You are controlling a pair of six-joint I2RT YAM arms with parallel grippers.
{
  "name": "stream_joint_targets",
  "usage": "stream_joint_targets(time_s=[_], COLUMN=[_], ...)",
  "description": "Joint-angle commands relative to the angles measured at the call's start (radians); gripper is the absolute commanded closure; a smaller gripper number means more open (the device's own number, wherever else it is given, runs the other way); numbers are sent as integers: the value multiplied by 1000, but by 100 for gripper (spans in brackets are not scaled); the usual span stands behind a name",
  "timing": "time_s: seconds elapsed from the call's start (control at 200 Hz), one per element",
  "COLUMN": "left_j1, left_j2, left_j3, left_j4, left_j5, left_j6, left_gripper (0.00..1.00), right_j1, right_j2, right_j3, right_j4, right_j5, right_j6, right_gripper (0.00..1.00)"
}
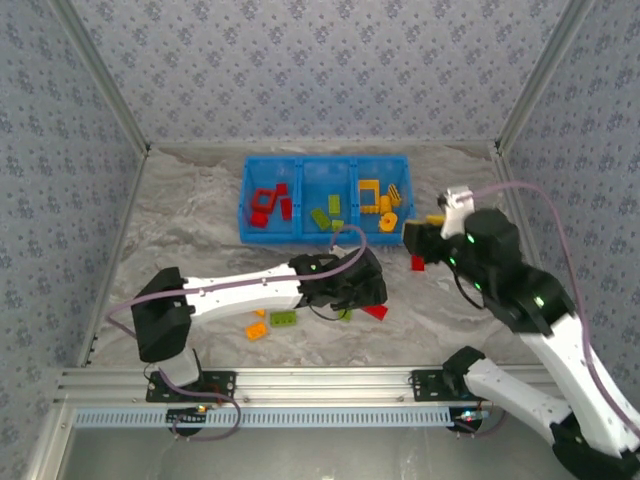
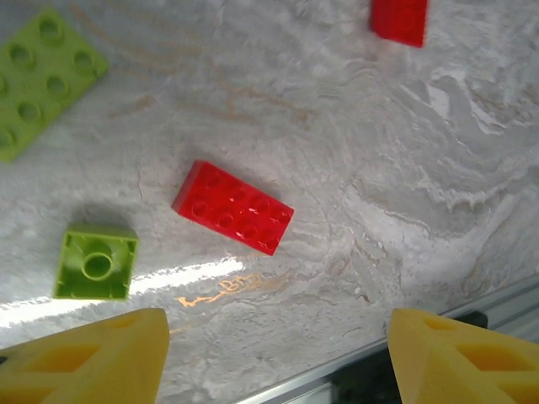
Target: Sort the legos into containers by color
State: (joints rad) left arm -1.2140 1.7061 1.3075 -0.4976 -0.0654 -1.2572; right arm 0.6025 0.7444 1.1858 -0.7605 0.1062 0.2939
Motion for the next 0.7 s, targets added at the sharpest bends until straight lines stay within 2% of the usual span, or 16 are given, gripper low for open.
stream_joint_targets(time_s=[0.0, 0.07, 0.31, 0.495, 0.695], left_j1=[-4, -3, -7, -10, -7], left_j2=[48, 83, 226, 268, 350], left_j3=[29, 44, 193, 192, 247], left_j4=[24, 17, -88, -111, -141], left_j5=[51, 62, 86, 78, 87], left_j6=[-246, -350, -546, -690, -750], left_gripper=[28, 28, 31, 32, 34], right_j1=[12, 13, 15, 16, 17], right_j2=[-81, -118, -163, -165, -169], right_j3=[-13, -2, -38, -51, -67], right_j4=[-94, -131, -96, -89, -80], right_j5=[-125, -150, -277, -258, -273], right_j6=[-19, -10, -12, -5, 4], right_gripper=[50, 50, 49, 49, 49])
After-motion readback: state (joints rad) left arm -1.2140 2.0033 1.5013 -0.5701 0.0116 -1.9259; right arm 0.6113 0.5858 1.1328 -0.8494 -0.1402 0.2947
